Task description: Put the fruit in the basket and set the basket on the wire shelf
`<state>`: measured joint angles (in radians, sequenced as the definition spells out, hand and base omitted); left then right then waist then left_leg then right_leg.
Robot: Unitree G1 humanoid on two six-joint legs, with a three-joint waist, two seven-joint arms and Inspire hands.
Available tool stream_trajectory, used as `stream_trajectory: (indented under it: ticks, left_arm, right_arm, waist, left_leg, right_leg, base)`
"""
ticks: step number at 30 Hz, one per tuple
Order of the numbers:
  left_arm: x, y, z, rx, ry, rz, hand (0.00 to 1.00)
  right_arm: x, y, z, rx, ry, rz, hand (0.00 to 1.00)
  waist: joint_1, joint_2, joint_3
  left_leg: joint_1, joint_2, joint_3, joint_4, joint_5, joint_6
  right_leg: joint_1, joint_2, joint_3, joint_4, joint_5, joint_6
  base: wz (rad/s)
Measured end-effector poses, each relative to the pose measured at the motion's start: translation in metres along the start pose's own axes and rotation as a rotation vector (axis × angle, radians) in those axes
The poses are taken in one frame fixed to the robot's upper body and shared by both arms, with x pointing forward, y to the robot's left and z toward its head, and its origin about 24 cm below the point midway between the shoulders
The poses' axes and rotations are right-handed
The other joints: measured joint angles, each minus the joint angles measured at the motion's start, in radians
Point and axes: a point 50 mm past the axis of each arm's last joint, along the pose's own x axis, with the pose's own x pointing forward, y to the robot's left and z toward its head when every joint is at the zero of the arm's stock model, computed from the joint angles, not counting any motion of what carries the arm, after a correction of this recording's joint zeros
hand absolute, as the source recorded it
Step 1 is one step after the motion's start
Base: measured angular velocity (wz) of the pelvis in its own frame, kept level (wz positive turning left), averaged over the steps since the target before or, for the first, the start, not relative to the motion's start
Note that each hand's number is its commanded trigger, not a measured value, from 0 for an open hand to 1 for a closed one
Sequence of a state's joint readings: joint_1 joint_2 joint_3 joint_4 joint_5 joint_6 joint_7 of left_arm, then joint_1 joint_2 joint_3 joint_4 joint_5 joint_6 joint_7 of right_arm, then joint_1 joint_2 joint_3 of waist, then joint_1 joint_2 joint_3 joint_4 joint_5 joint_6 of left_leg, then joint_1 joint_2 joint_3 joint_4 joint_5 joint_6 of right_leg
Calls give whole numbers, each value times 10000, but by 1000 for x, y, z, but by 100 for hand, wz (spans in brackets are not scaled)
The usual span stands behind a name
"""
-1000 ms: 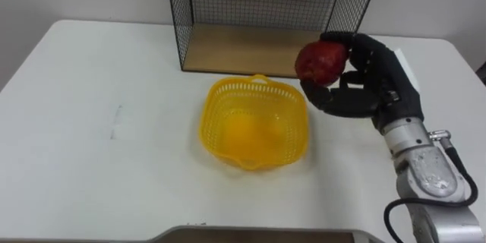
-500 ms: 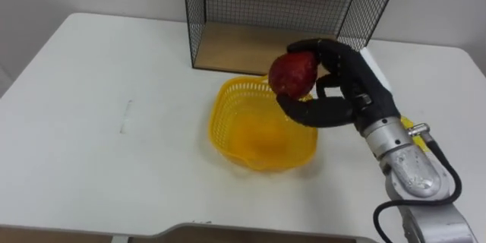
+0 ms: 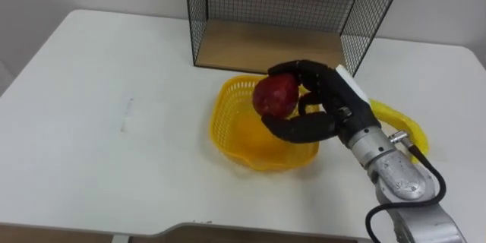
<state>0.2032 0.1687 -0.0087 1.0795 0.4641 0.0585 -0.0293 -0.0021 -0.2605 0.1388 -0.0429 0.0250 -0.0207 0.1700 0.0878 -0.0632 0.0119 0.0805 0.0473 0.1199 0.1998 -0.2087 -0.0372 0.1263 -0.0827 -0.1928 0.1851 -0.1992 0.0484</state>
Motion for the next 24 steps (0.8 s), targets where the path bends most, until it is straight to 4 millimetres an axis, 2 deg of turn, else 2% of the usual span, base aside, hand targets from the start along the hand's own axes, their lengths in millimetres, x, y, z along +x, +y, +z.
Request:
stream_trajectory:
  ticks: [10, 24]
  left_arm:
    - [0, -1, -1, -12, 80, -131, 0]
    - [0, -3, -1, -30, 103, -253, 0]
  right_arm:
    - [0, 7, -8, -651, 480, 540, 0]
    - [0, 8, -13, -681, 725, 669, 0]
  waist:
    - [-3, 144, -61]
    - [-16, 165, -40]
  left_leg:
    - [-8, 4, -11, 48, 0, 0]
    - [-10, 3, -56, 45, -1, 0]
  right_leg:
    - [19, 0, -12, 12, 1, -2]
    - [34, 0, -35, 7, 2, -4]
  base:
    - [0]
    - [0]
